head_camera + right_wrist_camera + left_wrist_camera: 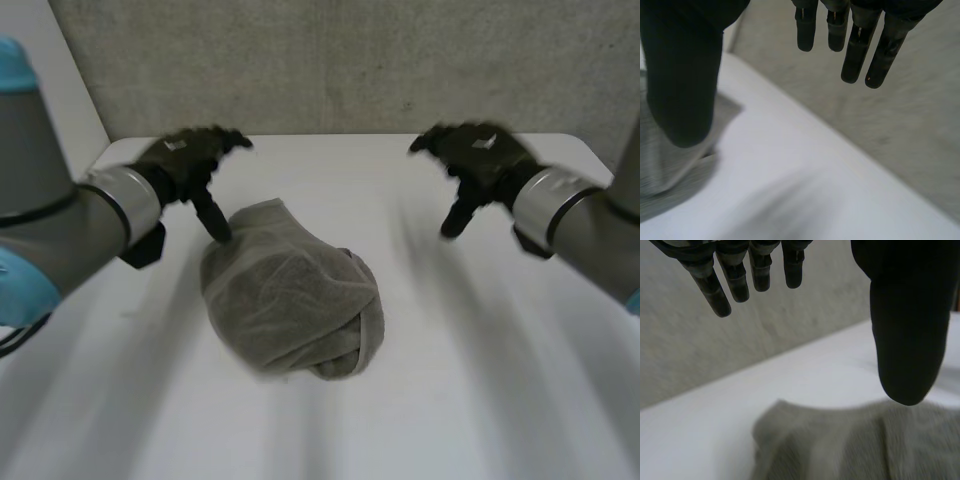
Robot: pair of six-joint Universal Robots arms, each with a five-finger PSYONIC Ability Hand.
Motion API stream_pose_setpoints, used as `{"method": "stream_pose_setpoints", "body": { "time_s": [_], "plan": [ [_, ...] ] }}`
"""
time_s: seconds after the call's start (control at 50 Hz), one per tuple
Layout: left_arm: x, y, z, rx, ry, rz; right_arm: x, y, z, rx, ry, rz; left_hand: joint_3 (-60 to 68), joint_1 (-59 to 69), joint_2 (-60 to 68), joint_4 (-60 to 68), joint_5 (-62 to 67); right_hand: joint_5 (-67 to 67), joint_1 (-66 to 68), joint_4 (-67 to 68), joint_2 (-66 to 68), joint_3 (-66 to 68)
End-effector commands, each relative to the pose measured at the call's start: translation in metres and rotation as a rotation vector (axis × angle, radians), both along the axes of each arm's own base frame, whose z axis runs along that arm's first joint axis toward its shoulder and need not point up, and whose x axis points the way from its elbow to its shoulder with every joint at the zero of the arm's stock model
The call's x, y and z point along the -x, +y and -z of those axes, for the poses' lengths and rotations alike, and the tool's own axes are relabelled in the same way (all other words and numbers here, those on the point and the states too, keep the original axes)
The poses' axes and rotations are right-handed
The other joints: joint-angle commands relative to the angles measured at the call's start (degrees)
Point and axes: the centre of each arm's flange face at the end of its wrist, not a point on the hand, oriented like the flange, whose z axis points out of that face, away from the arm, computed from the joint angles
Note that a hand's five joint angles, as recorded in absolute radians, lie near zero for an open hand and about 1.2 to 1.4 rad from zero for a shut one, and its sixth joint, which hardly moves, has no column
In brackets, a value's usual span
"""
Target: Fold the towel.
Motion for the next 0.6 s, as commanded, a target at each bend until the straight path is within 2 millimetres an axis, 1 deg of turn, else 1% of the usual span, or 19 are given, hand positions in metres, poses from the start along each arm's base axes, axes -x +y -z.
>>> {"method": "stream_pose_setpoints", "body": {
  "time_s": [0.02,0.06,0.08,0.12,0.26,0.3,0.32,0.34,0.36,0.38,0.4,0.42,0.44,0.46,0.48,0.5,0.54,0.56,0.6],
  "plan": [
    [0.012,-0.014,0.063,-0.083,-0.138,0.076,-0.032,0.01,0.057,-0.202,-0.016,-0.158,1.8,1.5,1.8,1.8,0.6,-2.9,-1.9,-10.9,-3.1,-12.3],
    [0.016,-0.015,0.082,-0.1,-0.17,0.097,-0.044,0.012,0.08,-0.275,-0.024,-0.182,1.8,1.5,1.8,1.8,0.6,-2.9,-1.9,-10.9,-3.1,-12.3],
    [0.016,-0.015,0.082,-0.101,-0.17,0.097,-0.044,0.012,0.08,-0.275,-0.024,-0.182,1.8,1.5,1.8,1.8,0.6,-2.9,-1.9,-10.9,-3.1,-12.3],
    [0.019,-0.016,0.09,-0.103,-0.173,0.105,-0.055,0.015,0.1,-0.309,-0.008,-0.199,2.2,1.9,2.2,2.1,0.9,-2.9,-1.9,-10.9,-3.1,-12.3],
    [0.039,-0.012,0.122,-0.09,-0.173,0.154,-0.067,0.015,0.126,-0.319,0.012,-0.211,11.4,11.1,11.4,11.4,10.1,-1.0,0.0,-9.0,-1.2,-10.4],
    [0.042,-0.012,0.128,-0.089,-0.174,0.16,-0.069,0.014,0.131,-0.31,0.016,-0.203,12.4,12.1,12.4,12.4,11.2,4.1,5.1,-3.9,3.9,-5.3],
    [0.045,-0.012,0.133,-0.085,-0.175,0.165,-0.072,0.014,0.134,-0.293,0.019,-0.195,15.3,14.9,15.2,15.2,14.0,11.0,12.1,3.1,10.9,1.7],
    [0.045,-0.012,0.133,-0.085,-0.175,0.165,-0.072,0.014,0.134,-0.293,0.019,-0.195,15.3,15.0,15.3,15.3,14.0,11.1,12.2,3.2,10.9,1.7],
    [0.048,-0.012,0.138,-0.082,-0.176,0.172,-0.074,0.012,0.136,-0.271,0.017,-0.186,22.3,22.0,22.3,22.3,21.0,22.9,24.0,15.0,22.7,13.6],
    [0.051,-0.013,0.138,-0.067,-0.171,0.176,-0.077,0.01,0.135,-0.244,0.012,-0.174,37.8,37.5,37.8,37.8,36.6,42.7,43.8,34.8,42.5,33.3],
    [0.051,-0.013,0.138,-0.067,-0.171,0.176,-0.077,0.01,0.135,-0.244,0.012,-0.174,38.0,37.7,38.0,38.0,36.7,42.9,44.0,35.0,42.7,33.5],
    [0.053,-0.016,0.135,-0.044,-0.162,0.176,-0.078,0.007,0.133,-0.215,0.005,-0.161,57.8,57.5,57.8,57.8,56.6,61.7,62.8,53.8,61.5,52.3],
    [0.053,-0.016,0.135,-0.044,-0.162,0.176,-0.08,0.003,0.128,-0.184,-0.008,-0.158,58.0,57.7,58.0,58.0,56.8,67.0,68.1,59.1,66.8,57.6],
    [0.055,-0.02,0.127,-0.016,-0.152,0.171,-0.08,0.003,0.128,-0.183,-0.009,-0.158,69.5,69.2,69.5,69.5,68.2,67.1,68.1,59.1,66.9,57.7],
    [0.057,-0.023,0.117,0.022,-0.139,0.166,-0.083,0.0,0.122,-0.152,-0.024,-0.166,69.6,69.3,69.6,69.6,68.3,67.1,68.1,59.1,66.9,57.7],
    [0.057,-0.024,0.117,0.023,-0.139,0.166,-0.083,0.0,0.122,-0.152,-0.024,-0.166,69.6,69.3,69.6,69.6,68.3,67.1,68.1,59.1,66.9,57.7],
    [0.064,-0.032,0.084,0.12,-0.098,0.16,-0.088,-0.009,0.1,-0.074,-0.061,-0.176,69.6,69.3,69.6,69.6,68.3,67.1,68.1,59.1,66.9,57.7],
    [0.064,-0.032,0.084,0.121,-0.098,0.16,-0.088,-0.009,0.1,-0.073,-0.062,-0.176,69.6,69.3,69.6,69.6,68.3,67.1,68.1,59.1,66.9,57.7],
    [0.07,-0.038,0.041,0.238,-0.046,0.156,-0.094,-0.019,0.07,0.024,-0.099,-0.17,69.6,69.3,69.6,69.6,68.3,67.1,68.1,59.1,66.9,57.7]
  ]
}}
